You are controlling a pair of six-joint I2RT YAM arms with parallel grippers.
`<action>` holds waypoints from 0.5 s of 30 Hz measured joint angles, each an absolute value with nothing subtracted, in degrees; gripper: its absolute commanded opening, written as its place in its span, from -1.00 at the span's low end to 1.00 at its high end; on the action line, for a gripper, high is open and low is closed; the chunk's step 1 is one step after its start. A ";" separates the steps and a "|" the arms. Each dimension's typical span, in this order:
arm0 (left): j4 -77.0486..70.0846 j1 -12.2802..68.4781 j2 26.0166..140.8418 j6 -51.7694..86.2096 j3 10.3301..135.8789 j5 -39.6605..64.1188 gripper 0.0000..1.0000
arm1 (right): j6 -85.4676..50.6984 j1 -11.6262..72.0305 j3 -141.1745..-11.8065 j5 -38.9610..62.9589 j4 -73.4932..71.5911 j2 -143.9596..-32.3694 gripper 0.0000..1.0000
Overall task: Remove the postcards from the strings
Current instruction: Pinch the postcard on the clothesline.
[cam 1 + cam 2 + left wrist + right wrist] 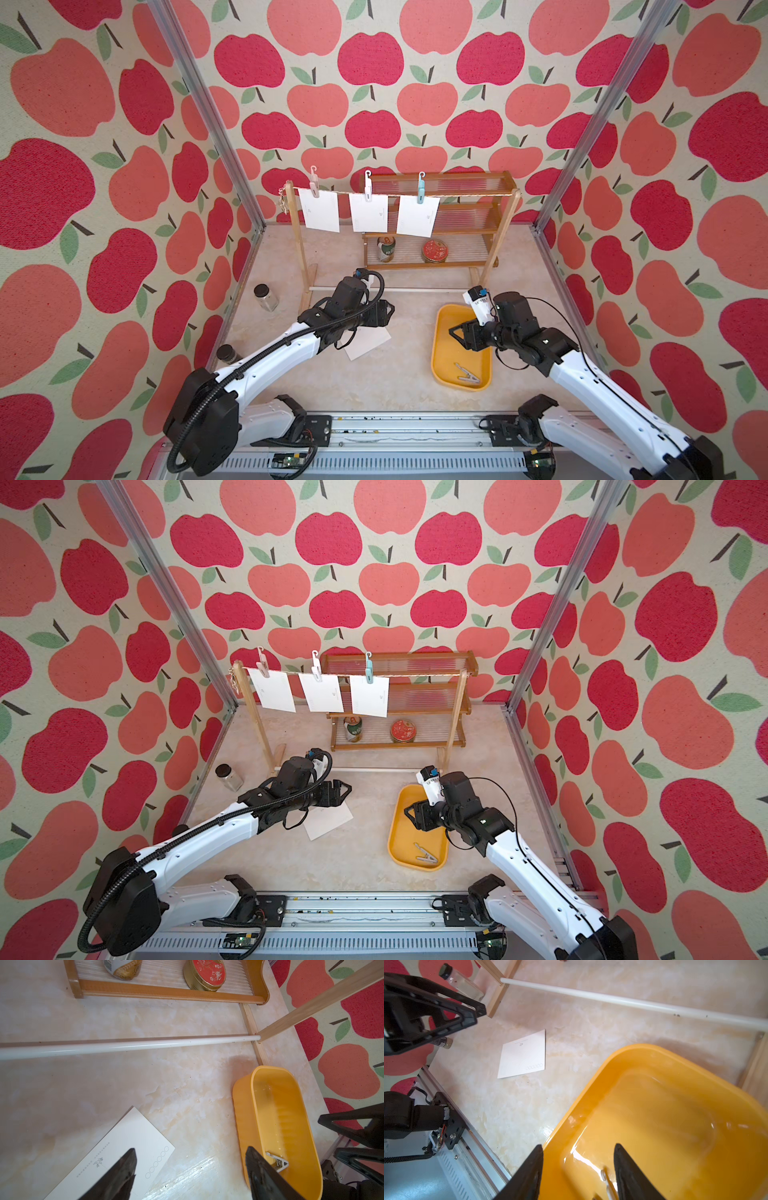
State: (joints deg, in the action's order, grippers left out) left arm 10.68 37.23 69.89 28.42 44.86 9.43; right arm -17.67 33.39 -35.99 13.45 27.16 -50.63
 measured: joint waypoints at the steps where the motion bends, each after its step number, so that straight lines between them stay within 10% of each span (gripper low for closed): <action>1: 10.33 37.36 69.93 28.29 44.88 9.47 0.62 | -17.89 33.47 -35.77 12.91 27.16 -50.54 0.31; 4: 8.16 37.43 69.91 27.46 44.88 9.93 0.68 | -18.02 33.65 -35.79 11.73 26.94 -49.76 0.56; 5: 6.79 37.43 69.91 27.33 44.84 10.11 0.70 | -17.80 33.65 -35.97 11.40 27.03 -49.54 0.95; 15: -15.55 37.54 74.78 27.46 42.87 12.58 0.78 | -16.53 35.59 -44.99 11.68 26.70 -49.50 0.89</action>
State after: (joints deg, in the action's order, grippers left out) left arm -15.55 37.54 74.78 27.46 42.87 12.58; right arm -16.53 35.59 -44.99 11.68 26.70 -49.50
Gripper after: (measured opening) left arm 0.890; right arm 0.949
